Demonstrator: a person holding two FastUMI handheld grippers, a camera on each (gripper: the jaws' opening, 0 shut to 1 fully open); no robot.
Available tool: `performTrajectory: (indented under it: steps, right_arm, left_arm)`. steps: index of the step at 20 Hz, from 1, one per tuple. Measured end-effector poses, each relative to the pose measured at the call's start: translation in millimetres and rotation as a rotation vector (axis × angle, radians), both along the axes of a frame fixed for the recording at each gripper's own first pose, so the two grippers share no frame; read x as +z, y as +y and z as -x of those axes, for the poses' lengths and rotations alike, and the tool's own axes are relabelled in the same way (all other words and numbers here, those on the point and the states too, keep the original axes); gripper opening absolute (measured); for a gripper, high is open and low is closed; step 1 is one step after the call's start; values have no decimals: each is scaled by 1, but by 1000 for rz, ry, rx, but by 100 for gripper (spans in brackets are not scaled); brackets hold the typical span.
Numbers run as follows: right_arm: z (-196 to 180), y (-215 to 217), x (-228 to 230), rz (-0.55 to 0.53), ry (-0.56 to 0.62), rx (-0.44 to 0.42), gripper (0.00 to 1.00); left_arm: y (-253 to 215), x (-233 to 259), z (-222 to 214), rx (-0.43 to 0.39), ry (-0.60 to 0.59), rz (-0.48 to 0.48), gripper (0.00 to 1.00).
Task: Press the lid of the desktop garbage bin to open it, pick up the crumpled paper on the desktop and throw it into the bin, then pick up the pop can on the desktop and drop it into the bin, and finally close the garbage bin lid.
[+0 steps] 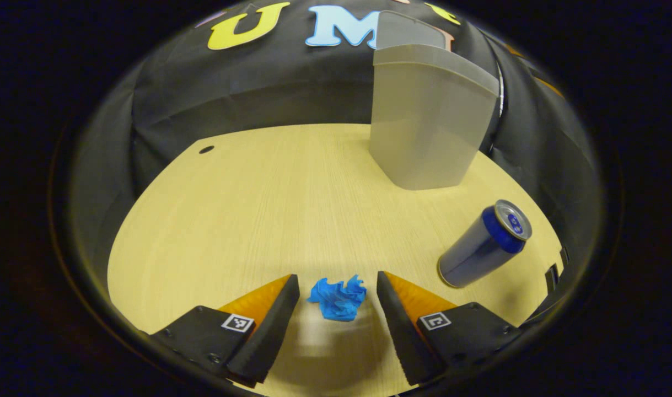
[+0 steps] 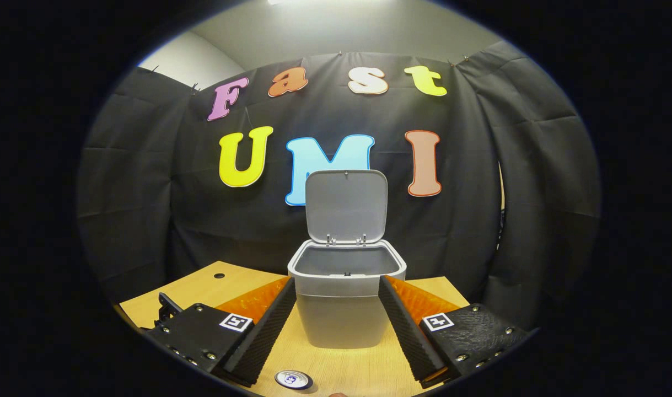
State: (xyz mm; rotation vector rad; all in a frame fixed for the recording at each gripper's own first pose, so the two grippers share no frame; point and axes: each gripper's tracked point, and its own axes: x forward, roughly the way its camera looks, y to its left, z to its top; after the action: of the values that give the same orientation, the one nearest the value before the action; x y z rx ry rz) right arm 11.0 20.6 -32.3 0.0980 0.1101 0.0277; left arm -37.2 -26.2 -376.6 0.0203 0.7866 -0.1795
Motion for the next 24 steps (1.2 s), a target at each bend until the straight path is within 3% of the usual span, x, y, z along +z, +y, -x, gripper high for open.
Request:
performTrajectory:
  steps: [3,4,9,12,13,15,16,21,24]
  right_arm:
    - [4,-3,-6,14,19,2,96]
    - [6,-4,-10,18,28,5,96]
    - [16,-20,-17,19,36,-3,96]
    - [20,-31,-21,6,44,-8,96]
    - [22,-35,-21,3,51,-15,96]
    - [27,-40,-19,-13,51,-36,96]
    - [29,-41,-17,-20,45,-51,96]
    - [40,-53,-1,40,21,-174,96]
    - [51,-49,8,38,9,-205,96]
  left_arm:
    - [1,-7,1,2,12,2,77]
    - [0,-13,0,10,13,8,81]
    - [-1,-20,3,46,8,85,61]
    - [-2,-21,3,66,3,86,46]
    - [3,-15,1,80,-19,51,46]
    - [22,-16,-9,107,-52,-67,28]
    - [22,-11,-11,97,-64,-70,17]
    - [3,27,-21,25,-145,32,17]
    - [2,65,-31,-22,-212,66,17]
